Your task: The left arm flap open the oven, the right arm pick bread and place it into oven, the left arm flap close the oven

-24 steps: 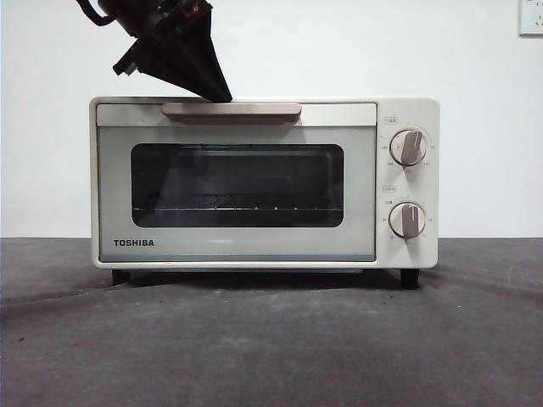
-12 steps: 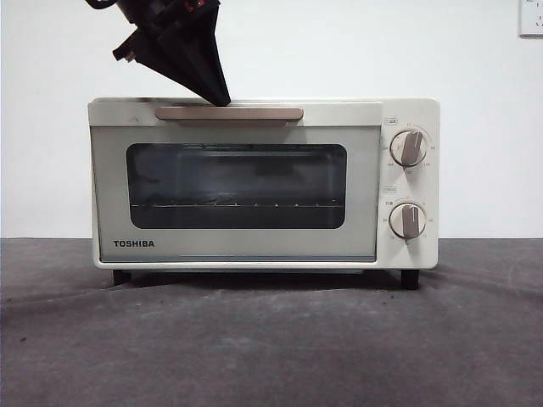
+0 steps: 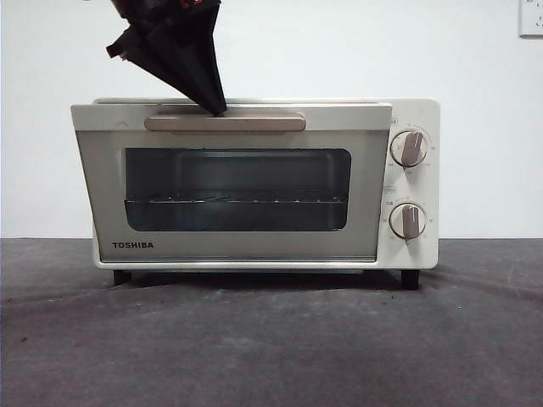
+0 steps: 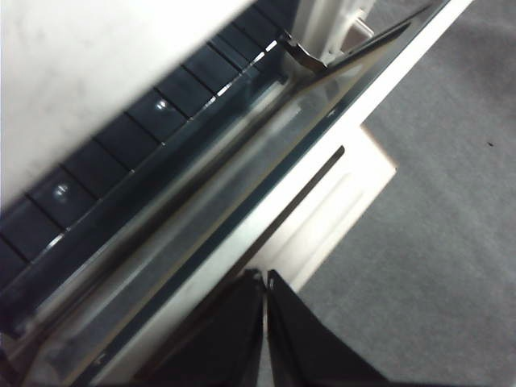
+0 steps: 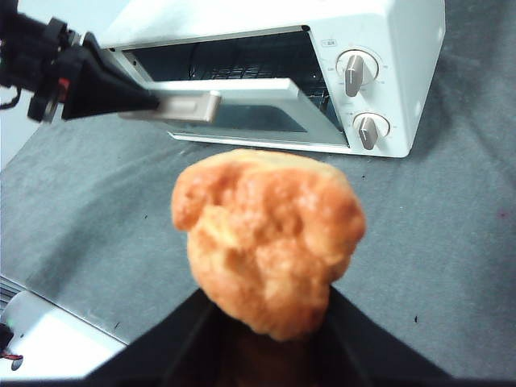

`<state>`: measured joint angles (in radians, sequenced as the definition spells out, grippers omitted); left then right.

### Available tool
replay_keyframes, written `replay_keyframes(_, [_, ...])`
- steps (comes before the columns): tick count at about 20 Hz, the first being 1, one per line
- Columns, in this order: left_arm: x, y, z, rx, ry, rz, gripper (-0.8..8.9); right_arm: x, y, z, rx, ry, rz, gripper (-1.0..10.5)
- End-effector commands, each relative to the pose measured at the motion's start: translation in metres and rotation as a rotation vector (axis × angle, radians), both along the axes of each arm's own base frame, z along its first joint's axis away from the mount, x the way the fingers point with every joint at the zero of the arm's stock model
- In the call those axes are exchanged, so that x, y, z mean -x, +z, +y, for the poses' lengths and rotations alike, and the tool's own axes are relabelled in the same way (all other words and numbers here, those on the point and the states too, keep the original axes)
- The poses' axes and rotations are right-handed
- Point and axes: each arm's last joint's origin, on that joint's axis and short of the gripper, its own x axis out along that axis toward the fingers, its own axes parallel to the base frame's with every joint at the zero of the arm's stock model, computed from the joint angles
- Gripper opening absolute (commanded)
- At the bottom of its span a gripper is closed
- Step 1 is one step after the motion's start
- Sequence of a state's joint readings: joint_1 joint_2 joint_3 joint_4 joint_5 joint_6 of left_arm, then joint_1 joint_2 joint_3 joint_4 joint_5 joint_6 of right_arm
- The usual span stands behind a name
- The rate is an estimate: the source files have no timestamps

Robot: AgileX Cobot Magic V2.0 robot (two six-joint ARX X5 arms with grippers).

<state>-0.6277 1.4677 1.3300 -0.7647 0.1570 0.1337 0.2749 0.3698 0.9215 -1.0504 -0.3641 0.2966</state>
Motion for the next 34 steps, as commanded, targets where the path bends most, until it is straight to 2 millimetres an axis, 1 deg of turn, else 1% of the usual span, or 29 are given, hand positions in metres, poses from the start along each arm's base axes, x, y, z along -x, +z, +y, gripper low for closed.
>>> replay_keyframes(1, [0.001, -0.021, 0.002, -0.064, 0.047, 0.035, 0.16, 0.002, 0.005, 0.0, -0.015, 0.002, -0.021, 1.3])
replay_keyframes(5, [0.012, -0.03, 0.008, -0.026, 0.072, 0.02, 0.16, 0.002, 0.005, 0.0, -0.012, 0.003, -0.024, 1.3])
replay_keyframes(8, [0.027, -0.04, 0.013, 0.016, 0.083, 0.001, 0.16, 0.002, 0.005, 0.0, -0.012, 0.003, -0.024, 1.3])
replay_keyframes(12, [0.047, -0.056, 0.016, 0.058, 0.119, 0.008, 0.16, 0.002, 0.005, 0.0, -0.012, 0.003, -0.024, 1.3])
replay_keyframes(15, [0.057, -0.066, 0.013, 0.066, 0.153, -0.008, 0.16, 0.002, 0.005, 0.0, -0.012, 0.004, -0.024, 1.3])
replay_keyframes(23, [0.072, -0.076, 0.002, 0.043, 0.185, -0.042, 0.16, 0.002, 0.005, 0.0, -0.01, 0.005, -0.025, 1.3])
replay_keyframes(28, [0.081, -0.093, 0.0, 0.033, 0.191, -0.026, 0.16, 0.002, 0.005, 0.0, -0.009, 0.005, -0.026, 1.3])
replay_keyframes(34, [0.091, -0.109, 0.0, 0.006, 0.178, 0.015, 0.16, 0.002, 0.005, 0.0, -0.01, 0.006, -0.025, 1.3])
